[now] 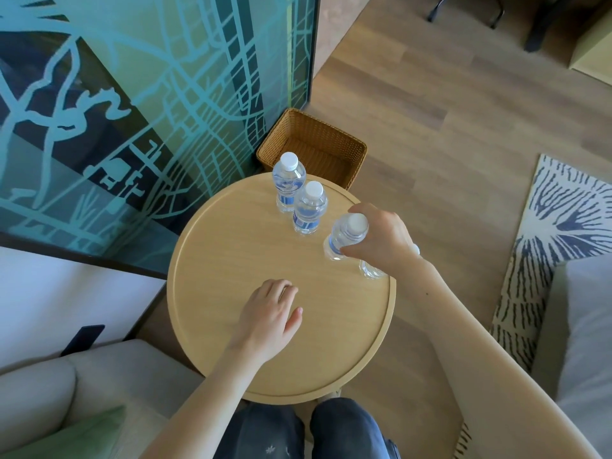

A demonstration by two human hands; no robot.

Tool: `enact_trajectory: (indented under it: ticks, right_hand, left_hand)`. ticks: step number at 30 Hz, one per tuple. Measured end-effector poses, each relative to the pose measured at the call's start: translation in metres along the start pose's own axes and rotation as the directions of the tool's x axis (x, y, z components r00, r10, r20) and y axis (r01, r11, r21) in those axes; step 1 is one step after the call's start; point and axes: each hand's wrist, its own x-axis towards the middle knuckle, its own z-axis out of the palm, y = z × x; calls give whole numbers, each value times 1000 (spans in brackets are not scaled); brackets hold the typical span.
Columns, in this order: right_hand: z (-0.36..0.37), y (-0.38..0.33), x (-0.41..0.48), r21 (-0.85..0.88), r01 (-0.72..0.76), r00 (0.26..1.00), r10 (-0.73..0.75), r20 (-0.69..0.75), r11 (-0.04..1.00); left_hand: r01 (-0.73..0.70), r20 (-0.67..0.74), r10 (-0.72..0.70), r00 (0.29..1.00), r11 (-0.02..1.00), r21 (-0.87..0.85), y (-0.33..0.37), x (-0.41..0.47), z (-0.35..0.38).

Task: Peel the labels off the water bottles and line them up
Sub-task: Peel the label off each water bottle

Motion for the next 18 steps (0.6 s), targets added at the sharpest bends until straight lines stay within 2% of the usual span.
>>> enact_trajectory:
  ticks: [4, 9, 15, 18]
  right_hand:
    - [-23, -19, -18, 174, 18, 999, -12, -37, 984]
    - [-58, -52, -53, 319, 160, 980, -112, -163, 934]
    - [-108, -92, -88, 524, 245, 950, -92, -300, 816]
    - [-130, -107, -100, 564, 293, 934, -107, -340, 772]
  left_hand:
    - [1, -6, -1, 1000, 1000, -3, 6, 1, -22]
    - [-32, -91, 35, 995, 999, 35, 10, 5, -64]
    - [-42, -152, 48, 987, 998, 44, 12, 9, -119]
    - [-40, -180, 42, 983, 999, 14, 18, 11, -144]
